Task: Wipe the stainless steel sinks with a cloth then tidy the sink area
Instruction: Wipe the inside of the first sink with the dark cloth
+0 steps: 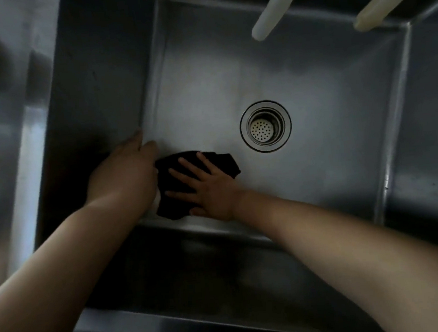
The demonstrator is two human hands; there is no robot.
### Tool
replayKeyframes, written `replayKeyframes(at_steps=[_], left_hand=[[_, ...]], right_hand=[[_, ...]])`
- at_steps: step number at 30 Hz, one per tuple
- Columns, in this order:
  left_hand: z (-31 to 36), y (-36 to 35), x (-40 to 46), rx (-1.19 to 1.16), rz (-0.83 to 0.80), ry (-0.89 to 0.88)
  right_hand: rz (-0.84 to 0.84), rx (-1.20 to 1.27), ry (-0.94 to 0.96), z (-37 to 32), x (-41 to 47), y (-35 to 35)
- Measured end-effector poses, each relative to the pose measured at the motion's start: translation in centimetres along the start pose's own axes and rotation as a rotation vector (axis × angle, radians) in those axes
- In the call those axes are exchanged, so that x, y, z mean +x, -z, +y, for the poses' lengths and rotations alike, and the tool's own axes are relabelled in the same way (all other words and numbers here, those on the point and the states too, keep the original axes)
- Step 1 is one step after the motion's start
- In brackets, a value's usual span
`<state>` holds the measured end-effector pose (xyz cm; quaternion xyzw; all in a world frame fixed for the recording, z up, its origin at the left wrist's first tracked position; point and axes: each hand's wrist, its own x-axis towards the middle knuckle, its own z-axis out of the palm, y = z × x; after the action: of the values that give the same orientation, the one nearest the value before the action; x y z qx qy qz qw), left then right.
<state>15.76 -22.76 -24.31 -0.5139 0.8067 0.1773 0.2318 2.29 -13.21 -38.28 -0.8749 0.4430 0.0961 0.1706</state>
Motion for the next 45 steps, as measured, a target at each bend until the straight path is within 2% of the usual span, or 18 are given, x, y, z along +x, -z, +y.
replayKeyframes(at_steps=[4, 9, 15, 19, 21, 23, 25, 28, 31, 39, 45], left_hand=[[0.6, -0.1, 0.0, -0.054, -0.034, 0.001], [1.9, -0.3, 0.5, -0.069, -0.080, -0.014], [3.3, -1.2, 0.7, -0.099, -0.099, -0.038], [3.4, -1.6, 0.8, -0.082, -0.114, -0.054], [3.4, -1.6, 0.7, -0.075, -0.127, -0.058], [3.3, -1.7, 0.6, -0.068, -0.138, -0.064], [3.0, -1.6, 0.4, -0.046, -0.141, -0.068], [2.4, -1.5, -0.1, 0.016, -0.130, -0.083], [1.7, -1.3, -0.4, 0.049, -0.094, -0.097], [0.6, -2.0, -0.8, 0.128, -0.085, -0.097], [1.1, -2.9, -1.3, 0.111, -0.065, -0.107]], right_hand=[[0.013, 0.016, 0.076, 0.8, -6.1, -1.5], [0.041, -0.023, 0.011, 4.7, -12.3, -1.9], [-0.066, 0.026, -0.471, 11.1, -17.6, -2.1], [-0.160, 0.061, -0.776, 10.1, -20.1, -3.3], [-0.207, 0.107, -0.816, 8.2, -20.8, -3.7], [-0.235, 0.130, -0.749, 6.3, -21.1, -3.8], [-0.249, 0.118, -0.575, 4.8, -20.9, -3.6], [-0.194, 0.100, -0.317, 4.1, -18.6, -2.7], [-0.126, 0.079, -0.156, 3.9, -14.3, -1.8], [-0.094, -0.002, 0.046, -1.0, -3.2, -1.1], [-0.034, 0.038, 0.104, -1.3, -7.8, -2.4]])
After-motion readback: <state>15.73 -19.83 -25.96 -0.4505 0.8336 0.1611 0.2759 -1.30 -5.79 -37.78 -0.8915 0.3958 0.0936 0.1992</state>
